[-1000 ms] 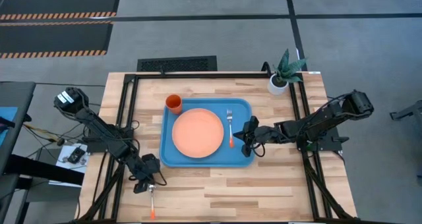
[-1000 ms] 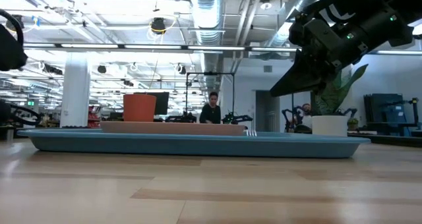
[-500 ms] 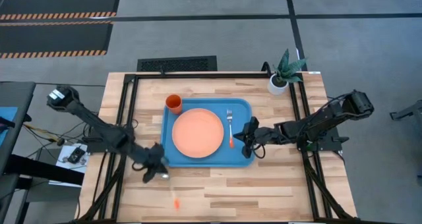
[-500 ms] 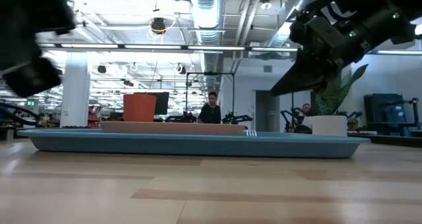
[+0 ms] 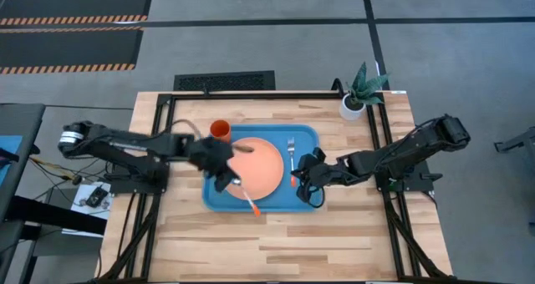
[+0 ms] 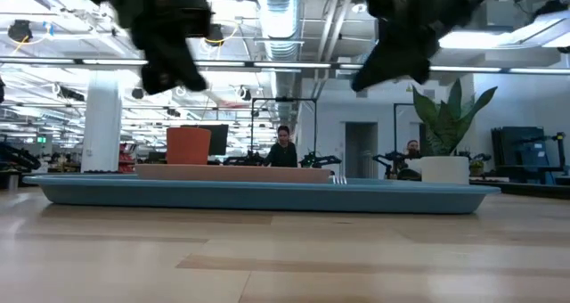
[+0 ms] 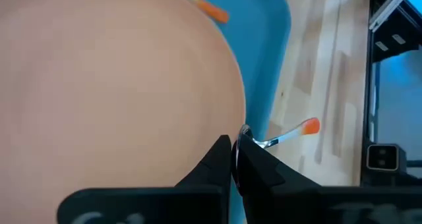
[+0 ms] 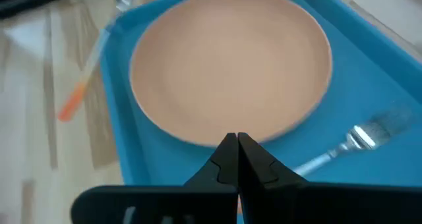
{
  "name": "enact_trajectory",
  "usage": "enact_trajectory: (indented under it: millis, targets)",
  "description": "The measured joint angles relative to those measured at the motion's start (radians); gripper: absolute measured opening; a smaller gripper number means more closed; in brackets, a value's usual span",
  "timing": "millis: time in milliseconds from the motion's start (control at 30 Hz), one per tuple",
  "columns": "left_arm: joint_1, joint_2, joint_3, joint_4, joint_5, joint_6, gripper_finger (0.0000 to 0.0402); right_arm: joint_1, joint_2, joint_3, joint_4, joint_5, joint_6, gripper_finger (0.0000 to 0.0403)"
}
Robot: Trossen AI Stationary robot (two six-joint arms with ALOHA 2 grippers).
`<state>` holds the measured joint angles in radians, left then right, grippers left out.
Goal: Pick and place plate/cup/fork/spoon on tray
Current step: Put the orange spoon on the blue tray to the right of the orange fork
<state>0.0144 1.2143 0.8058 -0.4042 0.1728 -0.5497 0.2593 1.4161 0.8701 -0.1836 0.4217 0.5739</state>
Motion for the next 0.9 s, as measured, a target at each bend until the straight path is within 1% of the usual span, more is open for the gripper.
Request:
enact_trajectory:
  millis: [133,233,333,467,567,633,733,900]
  targets:
    - [0.106,0.123,0.146,-0.079,0.112,0.084,0.0,-0.007,0.059,0.072,-0.013,0.0,0.004,0.0024]
    - [0.165,0.21,0.234,-0.144,0.135,0.117,0.0,-0.015,0.098,0.115,-0.024,0.0,0.047,0.0042]
    - [0.202,0.287,0.287,-0.185,0.143,0.125,0.0,-0.03,0.139,0.151,-0.019,0.0,0.097,0.0063]
    - [0.219,0.371,0.322,-0.188,0.189,0.128,0.0,-0.053,0.201,0.195,-0.013,0.0,0.125,0.0092]
    - [0.219,0.405,0.331,-0.185,0.197,0.146,0.0,-0.062,0.253,0.224,-0.021,-0.002,0.134,0.0114]
    - [0.219,0.412,0.338,-0.168,0.216,0.147,0.0,-0.066,0.295,0.244,-0.003,-0.009,0.141,0.0126]
    - [0.22,0.411,0.338,-0.163,0.216,0.146,0.0,-0.073,0.342,0.264,0.009,-0.027,0.162,0.0139]
    - [0.222,0.406,0.338,-0.161,0.216,0.145,0.0,-0.079,0.41,0.295,0.055,-0.073,0.179,0.0147]
